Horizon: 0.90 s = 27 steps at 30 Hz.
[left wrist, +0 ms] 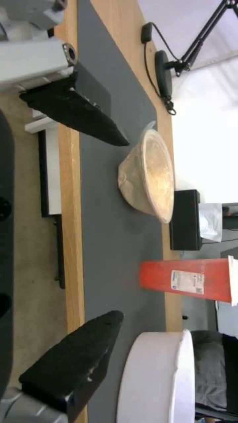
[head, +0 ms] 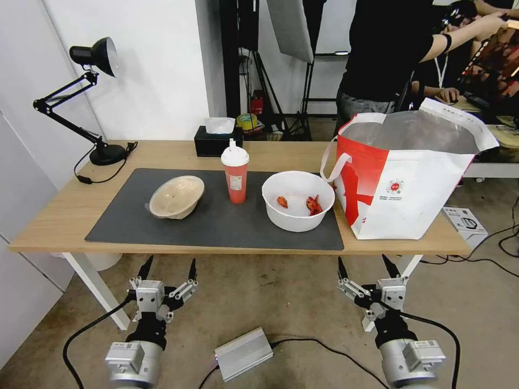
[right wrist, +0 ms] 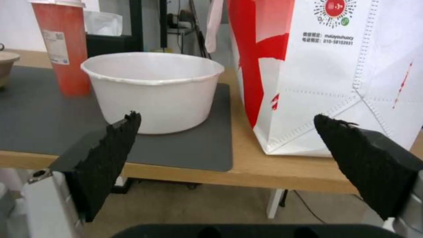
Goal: Pick up the trash from the table and place it into the takeout bag.
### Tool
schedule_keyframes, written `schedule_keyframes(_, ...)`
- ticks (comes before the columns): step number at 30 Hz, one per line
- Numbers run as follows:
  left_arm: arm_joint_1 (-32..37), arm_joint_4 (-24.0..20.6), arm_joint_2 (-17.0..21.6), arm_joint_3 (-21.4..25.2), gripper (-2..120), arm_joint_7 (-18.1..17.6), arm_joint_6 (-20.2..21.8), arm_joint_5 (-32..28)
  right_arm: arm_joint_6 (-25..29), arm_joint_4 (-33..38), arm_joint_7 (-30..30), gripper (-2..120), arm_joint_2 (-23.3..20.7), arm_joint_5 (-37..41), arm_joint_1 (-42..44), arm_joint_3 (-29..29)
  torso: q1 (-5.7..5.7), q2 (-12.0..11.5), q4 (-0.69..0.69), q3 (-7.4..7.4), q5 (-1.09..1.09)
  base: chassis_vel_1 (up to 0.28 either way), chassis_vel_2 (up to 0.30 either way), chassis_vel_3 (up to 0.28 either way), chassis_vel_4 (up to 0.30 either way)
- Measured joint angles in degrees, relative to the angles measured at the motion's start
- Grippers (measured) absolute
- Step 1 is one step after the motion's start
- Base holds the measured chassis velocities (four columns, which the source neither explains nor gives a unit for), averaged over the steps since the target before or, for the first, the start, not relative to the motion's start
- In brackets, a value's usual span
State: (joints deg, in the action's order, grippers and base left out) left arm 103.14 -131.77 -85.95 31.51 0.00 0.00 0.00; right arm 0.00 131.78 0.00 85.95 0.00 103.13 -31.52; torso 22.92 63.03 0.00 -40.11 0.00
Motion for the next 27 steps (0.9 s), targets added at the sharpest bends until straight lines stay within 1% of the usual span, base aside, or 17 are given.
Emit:
schedule_keyframes(25, 0.0, 0.0, 0.0, 0.0, 100, 0.0, 0.0, 0.0, 0.0, 0.0, 0.0, 100, 0.0, 0.0, 0.0, 0.0, 0.0, 0.0, 0.0, 0.0, 0.0, 0.0, 0.0, 0.0, 0.0)
schedule_keyframes(27, -0.34, -0.18, -0.12, 0.05, 100, -0.24, 0.79, -0.41, -0.18, 0.0, 0.01, 100, -0.05, 0.05, -0.09, -0.01, 0.0, 0.0, 0.0, 0.0, 0.0, 0.0, 0.0, 0.0, 0.0)
